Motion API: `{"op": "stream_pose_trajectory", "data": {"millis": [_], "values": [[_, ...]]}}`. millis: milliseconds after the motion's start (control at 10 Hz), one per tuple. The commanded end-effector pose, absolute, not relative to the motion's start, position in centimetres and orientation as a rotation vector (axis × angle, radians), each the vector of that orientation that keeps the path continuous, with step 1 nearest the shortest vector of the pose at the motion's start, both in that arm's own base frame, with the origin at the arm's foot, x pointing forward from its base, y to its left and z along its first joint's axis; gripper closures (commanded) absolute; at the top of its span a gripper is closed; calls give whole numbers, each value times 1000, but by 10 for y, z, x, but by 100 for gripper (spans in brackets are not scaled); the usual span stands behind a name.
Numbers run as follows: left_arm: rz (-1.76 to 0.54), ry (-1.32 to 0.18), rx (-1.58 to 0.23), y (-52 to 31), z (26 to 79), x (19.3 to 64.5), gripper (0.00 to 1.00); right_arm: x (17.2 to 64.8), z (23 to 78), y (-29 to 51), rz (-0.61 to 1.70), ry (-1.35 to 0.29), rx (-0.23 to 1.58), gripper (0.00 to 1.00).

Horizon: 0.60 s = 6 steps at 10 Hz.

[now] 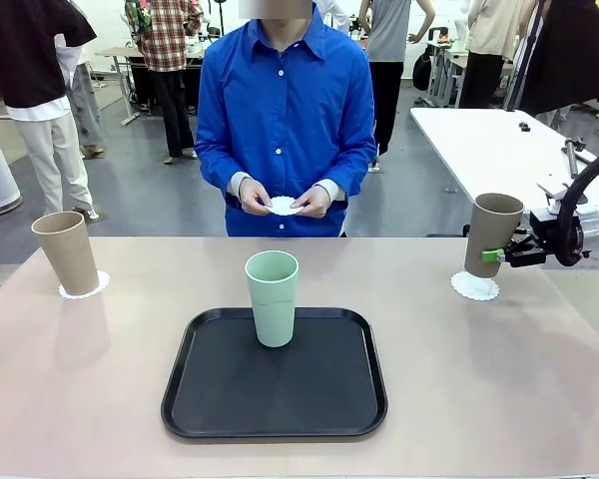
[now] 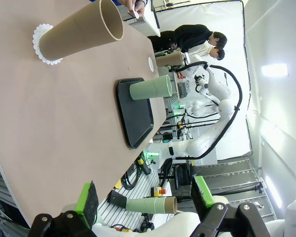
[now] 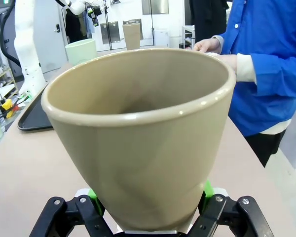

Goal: Place coasters on the table and set cups on them.
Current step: Take one Reusable plastic cup from the Flat Tray and place it on a coaster set by the human.

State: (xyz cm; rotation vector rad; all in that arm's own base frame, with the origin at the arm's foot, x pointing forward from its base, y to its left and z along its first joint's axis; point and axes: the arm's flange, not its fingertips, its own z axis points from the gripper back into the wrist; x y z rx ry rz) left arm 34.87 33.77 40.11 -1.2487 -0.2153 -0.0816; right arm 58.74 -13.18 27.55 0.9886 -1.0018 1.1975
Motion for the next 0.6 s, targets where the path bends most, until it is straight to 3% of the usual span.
{"op": "stream_pose_trajectory", "data": {"millis": [0,500], "values": [[-79,-218,-1243,338,403,348,0,602,270,-138,1183,-1006,1018,17],[-79,-218,-1243,338,403,348,0,595,260,-140,1187,-998,1001,17]]}}
